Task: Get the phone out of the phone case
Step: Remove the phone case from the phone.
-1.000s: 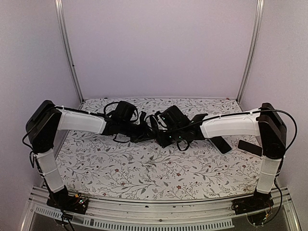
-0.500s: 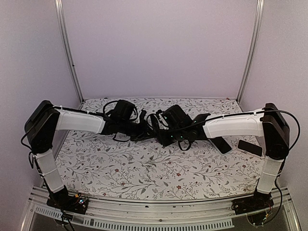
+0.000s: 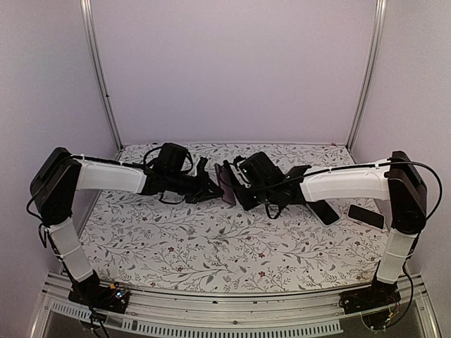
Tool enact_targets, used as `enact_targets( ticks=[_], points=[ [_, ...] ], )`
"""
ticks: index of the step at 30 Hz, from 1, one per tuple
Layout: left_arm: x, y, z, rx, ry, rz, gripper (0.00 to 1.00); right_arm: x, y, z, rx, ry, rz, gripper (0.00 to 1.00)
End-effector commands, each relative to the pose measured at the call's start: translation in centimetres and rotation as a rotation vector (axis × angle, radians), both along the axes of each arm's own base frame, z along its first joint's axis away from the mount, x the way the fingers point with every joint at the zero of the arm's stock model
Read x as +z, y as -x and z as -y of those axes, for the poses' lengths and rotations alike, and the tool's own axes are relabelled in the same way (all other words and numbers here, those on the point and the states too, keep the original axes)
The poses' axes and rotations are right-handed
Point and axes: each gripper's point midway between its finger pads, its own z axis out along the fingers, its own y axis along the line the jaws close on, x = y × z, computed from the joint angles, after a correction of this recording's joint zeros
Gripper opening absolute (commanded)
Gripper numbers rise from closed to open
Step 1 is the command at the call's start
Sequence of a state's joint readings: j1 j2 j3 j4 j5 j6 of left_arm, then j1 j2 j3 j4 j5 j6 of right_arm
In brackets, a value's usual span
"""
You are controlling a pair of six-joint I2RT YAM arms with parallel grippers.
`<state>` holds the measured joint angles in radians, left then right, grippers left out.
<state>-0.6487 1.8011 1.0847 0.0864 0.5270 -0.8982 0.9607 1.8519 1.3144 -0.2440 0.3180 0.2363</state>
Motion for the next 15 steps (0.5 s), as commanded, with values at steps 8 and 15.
enact_targets(
  ticks=[8,15],
  points=[
    [4.7,-0.8,-0.5,-0.033,0.069,0.099,0.0,1.6,0.2,1.2,-0.018,0.036,0.065,0.0],
    [4.5,-0.7,-1.3,-0.033,0.006,0.125,0.0,3.0,-1.8,3.1,-0.091,-0.063,0.015,0.0]
  ],
)
